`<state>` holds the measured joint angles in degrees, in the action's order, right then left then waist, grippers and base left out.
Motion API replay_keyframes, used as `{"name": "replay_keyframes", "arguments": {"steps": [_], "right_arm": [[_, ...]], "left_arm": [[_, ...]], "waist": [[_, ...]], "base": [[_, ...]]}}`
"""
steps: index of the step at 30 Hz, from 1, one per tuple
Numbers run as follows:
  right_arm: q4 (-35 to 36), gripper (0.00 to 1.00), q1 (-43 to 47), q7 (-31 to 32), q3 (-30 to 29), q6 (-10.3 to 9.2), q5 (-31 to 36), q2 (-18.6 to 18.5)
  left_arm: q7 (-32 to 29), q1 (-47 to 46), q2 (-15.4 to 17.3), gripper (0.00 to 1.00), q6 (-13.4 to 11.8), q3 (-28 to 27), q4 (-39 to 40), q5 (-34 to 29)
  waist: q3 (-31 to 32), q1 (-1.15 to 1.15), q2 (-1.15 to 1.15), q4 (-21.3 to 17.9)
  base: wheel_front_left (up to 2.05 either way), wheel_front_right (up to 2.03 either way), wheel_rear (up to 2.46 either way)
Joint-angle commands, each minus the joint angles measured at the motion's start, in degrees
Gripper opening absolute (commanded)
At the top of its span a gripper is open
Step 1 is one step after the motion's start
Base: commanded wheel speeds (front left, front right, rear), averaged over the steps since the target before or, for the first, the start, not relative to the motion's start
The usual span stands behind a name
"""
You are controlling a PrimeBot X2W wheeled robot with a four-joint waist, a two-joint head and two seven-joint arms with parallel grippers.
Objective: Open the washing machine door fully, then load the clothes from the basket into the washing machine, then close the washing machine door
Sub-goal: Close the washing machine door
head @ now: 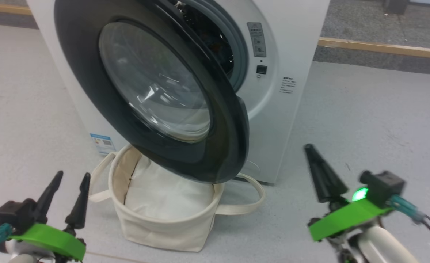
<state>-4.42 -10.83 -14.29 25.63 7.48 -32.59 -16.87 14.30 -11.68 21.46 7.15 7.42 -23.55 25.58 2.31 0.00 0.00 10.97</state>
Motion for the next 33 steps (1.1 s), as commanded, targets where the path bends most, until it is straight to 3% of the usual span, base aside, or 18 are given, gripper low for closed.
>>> {"name": "replay_keyframes", "arguments": {"steps": [1,7,13,21,33], "right_arm": [[0.73,0.0,-3.93,-0.71,3.1,0.01,-1.0,-0.86],[-5.53,0.0,-11.36,-0.71,14.09,0.01,-3.33,-0.03],[-14.05,0.0,-17.53,-0.71,19.27,0.01,-6.48,1.82],[-21.57,0.0,-22.89,-0.71,18.35,0.01,-7.4,2.73],[-25.88,0.0,-29.14,-0.71,8.65,0.01,-3.24,1.05]], "left_arm": [[0.7,-3.15,1.08,1.0,0.34,-1.66,1.69,0.49],[0.7,-4.26,0.54,1.0,0.34,-0.54,1.33,0.88],[0.7,-5.83,-0.21,1.0,0.34,1.84,1.43,1.73],[0.7,-8.21,0.24,1.0,0.34,4.03,1.44,2.71],[0.7,-10.88,0.37,1.0,0.34,4.51,2.69,3.88]], "waist": [[0.05,0.0,0.0,0.81],[0.0,0.0,0.0,3.08],[-0.63,0.0,0.0,6.13],[-3.89,0.0,0.0,8.85],[-11.29,0.0,0.0,11.3]], "base": [[0.0,0.0,0.0],[0.0,0.0,0.0],[0.0,0.0,0.0],[0.0,0.0,0.0],[0.0,0.0,0.0]]}}
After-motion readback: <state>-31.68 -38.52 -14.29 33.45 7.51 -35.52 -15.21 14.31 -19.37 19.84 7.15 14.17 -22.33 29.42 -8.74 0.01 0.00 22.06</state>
